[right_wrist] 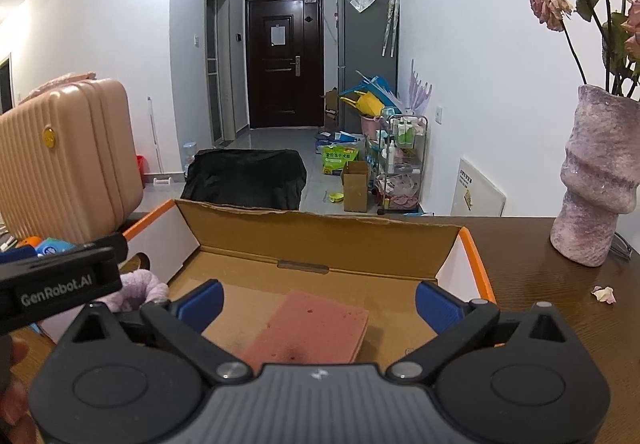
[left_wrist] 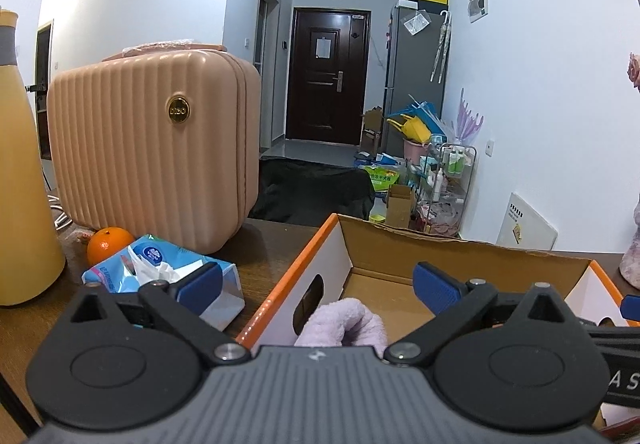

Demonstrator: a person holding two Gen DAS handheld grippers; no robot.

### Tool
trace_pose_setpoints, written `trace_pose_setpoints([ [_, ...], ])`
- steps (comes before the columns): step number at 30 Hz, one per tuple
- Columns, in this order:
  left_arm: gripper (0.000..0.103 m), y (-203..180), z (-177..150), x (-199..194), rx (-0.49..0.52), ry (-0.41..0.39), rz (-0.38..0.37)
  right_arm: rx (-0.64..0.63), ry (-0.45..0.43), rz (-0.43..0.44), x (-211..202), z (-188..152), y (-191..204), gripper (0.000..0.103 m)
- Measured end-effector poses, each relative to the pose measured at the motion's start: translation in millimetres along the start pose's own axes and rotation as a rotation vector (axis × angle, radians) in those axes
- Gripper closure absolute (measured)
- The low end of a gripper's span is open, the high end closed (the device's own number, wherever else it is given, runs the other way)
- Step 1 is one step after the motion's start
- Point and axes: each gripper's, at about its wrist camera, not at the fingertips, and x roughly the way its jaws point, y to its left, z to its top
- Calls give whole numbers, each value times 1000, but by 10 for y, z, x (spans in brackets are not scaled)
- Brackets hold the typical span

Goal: Organize soft objects
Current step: 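Open the left tool dropping the towel while the right tool releases the sponge into the box, then move both open tools back toward the remaining soft items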

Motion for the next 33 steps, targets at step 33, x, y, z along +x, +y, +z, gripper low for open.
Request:
trace_pose_setpoints([
  [33,0,488,-175,-876,-63,5,-22,25,-143,49,-1180,-273,-182,0],
])
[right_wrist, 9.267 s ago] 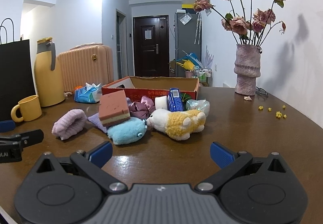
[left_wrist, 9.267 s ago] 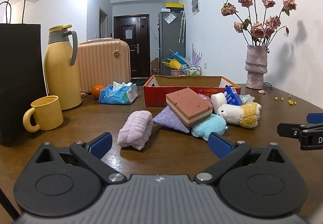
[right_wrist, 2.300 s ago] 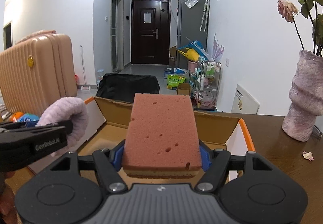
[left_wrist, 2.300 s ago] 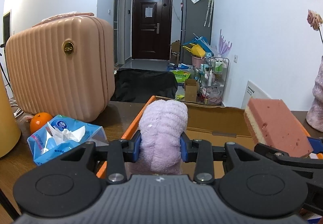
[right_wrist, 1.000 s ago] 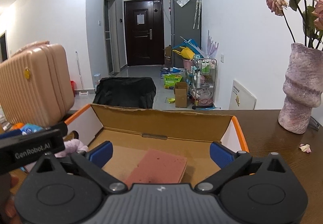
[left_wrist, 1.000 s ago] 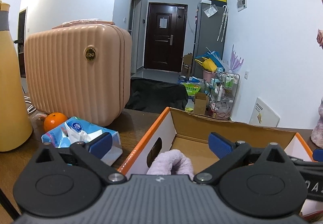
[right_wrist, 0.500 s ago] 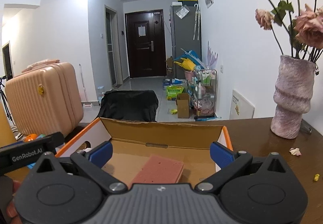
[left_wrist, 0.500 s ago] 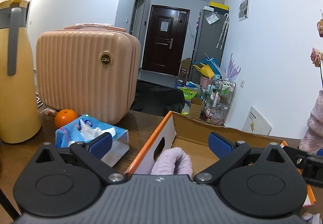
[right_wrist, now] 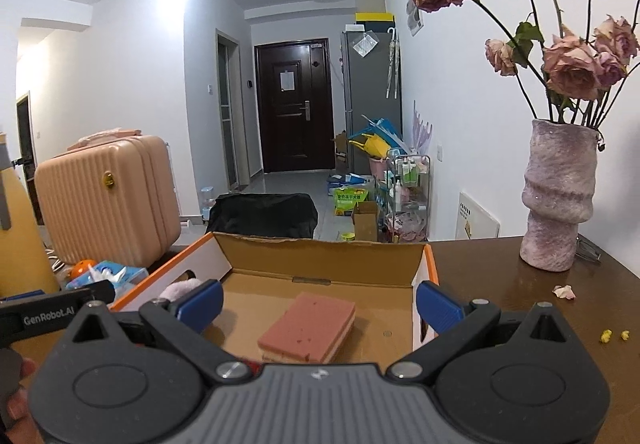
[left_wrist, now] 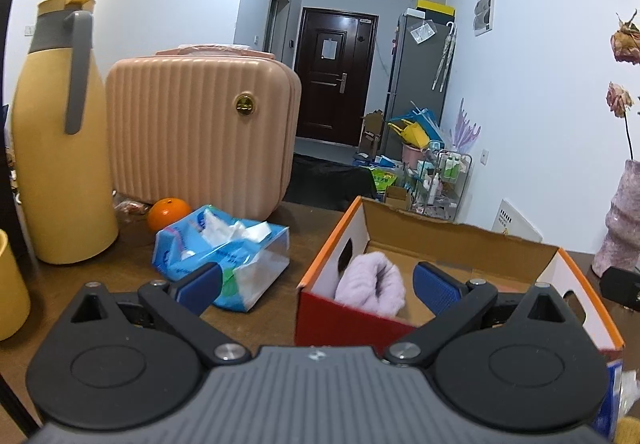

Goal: Organize soft objects
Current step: 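Move both open tools back toward the remaining soft items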

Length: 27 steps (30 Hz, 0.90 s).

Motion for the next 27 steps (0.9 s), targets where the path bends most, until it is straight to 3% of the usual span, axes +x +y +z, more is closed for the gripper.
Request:
trace_pose_setpoints([
  [27,0,287,-458,-905,85,17,-28,-75,-12,6,-827,-729,40,0],
])
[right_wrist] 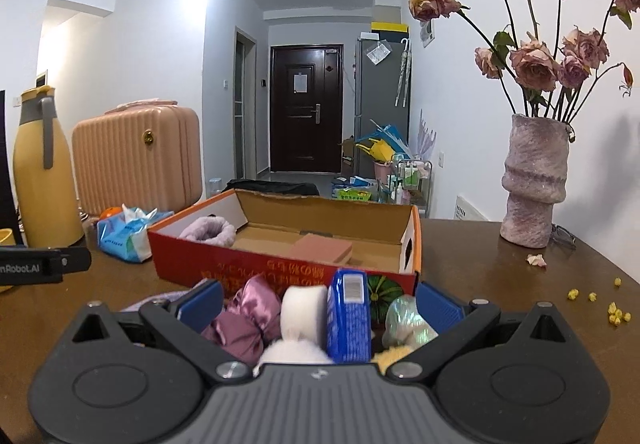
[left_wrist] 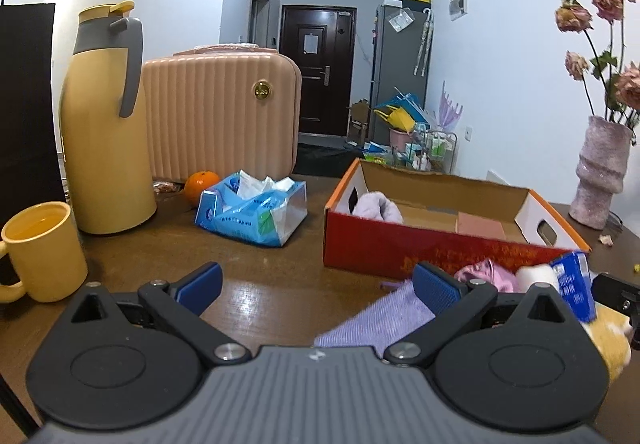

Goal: Organize soft objects
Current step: 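Move both open tools back toward the remaining soft items, then grasp the light-blue plush ball with the right tool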

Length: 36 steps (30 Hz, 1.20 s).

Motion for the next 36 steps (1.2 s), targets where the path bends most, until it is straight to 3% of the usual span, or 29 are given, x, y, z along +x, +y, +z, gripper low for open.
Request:
trace_pose_setpoints([
  [17,0,180,-340,-406,67,45,-28,-3,19,15,-279,-255,70,0],
  [30,0,239,-348,-396,54,58,-36,-21,58,17,-270,-354,200,0],
  [36,0,295,-422,-373,101,77,-16,-56,89,42,-246,-412,344,0],
])
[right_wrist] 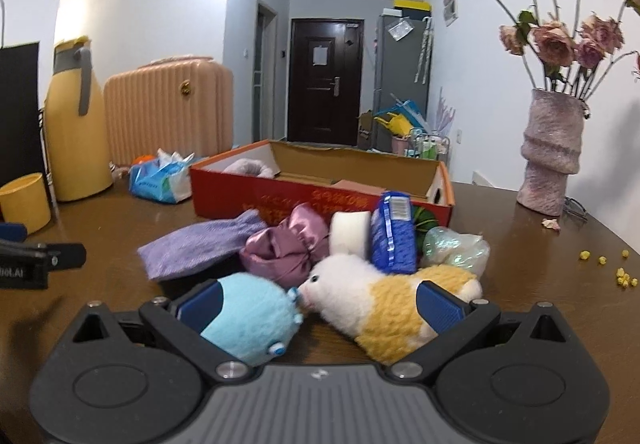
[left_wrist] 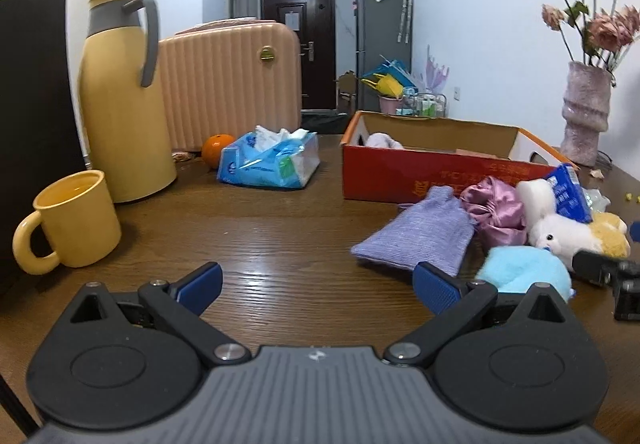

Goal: Organize soft objects
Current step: 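Grasp the light-blue plush ball with the right tool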

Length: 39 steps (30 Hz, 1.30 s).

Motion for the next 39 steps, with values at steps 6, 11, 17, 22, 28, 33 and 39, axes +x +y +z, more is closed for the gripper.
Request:
trace_pose_setpoints([
  [6,0,139,2,-36,-40,-9,5,-19,51,63,99,-19,186,0],
  [11,0,177,-25,-57,-31,-4,7,-38,111,95,252,-36,330,2],
  [17,0,289,-16,-88,-74,-9,10,-37,144,102,445,8,429,4],
  [22,0,331,-8,-103,-94,-15,10,-44,205,111,644,19,490,16],
  [28,0,321,-9,-100,-92,-12,7,-39,228,139,706,-19,510,25],
  [33,0,319,-10,-97,-92,-11,9,-50,215,144,667,-19,512,28],
  [39,0,318,-10,-87,-92,-7,13,-42,159,147,540,9,467,28],
])
